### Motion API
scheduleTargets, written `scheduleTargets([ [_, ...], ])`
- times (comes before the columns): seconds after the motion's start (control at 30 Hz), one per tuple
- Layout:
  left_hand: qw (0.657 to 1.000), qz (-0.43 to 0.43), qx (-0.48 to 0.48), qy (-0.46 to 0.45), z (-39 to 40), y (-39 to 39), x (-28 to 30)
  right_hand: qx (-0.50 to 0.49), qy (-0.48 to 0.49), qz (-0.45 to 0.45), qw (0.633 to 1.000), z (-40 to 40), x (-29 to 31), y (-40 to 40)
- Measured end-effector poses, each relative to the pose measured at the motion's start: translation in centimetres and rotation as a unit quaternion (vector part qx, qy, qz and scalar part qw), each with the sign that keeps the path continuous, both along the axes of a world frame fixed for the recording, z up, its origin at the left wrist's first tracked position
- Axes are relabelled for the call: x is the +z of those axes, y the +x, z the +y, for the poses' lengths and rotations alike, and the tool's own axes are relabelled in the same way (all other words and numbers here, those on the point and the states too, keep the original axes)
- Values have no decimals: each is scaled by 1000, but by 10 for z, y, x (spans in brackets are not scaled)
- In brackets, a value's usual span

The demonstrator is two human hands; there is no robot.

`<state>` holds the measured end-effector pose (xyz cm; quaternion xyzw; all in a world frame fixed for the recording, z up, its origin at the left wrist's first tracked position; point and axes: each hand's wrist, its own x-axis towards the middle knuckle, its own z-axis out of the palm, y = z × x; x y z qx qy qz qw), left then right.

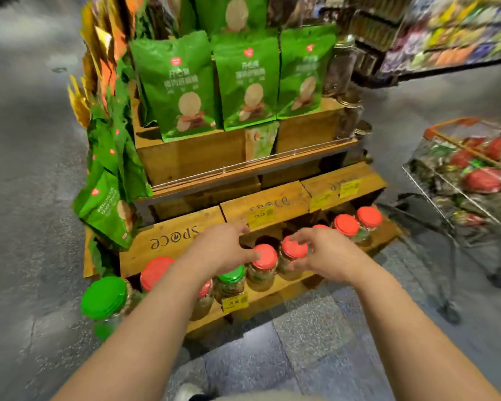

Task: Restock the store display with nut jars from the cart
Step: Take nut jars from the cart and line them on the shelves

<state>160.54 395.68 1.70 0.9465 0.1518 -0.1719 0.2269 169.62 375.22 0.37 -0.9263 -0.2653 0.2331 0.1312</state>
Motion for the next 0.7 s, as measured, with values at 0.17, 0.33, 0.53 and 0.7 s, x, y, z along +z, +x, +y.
scheduleTargets([
  [0.17,995,-11,-91,45,-101,35,30,-34,-21,-38,998,-107,19,14],
  [0.33,985,-26,-157,64,-201,68,38,-85,-41,-49,994,-210,28,22],
  [0.53,974,-24,-219,51,-304,98,50,-167,-42,-33,985,-324,47,19],
  [0.7,967,-30,-250,45,-358,123,57,-230,-31,-26,972,-388,56,15],
])
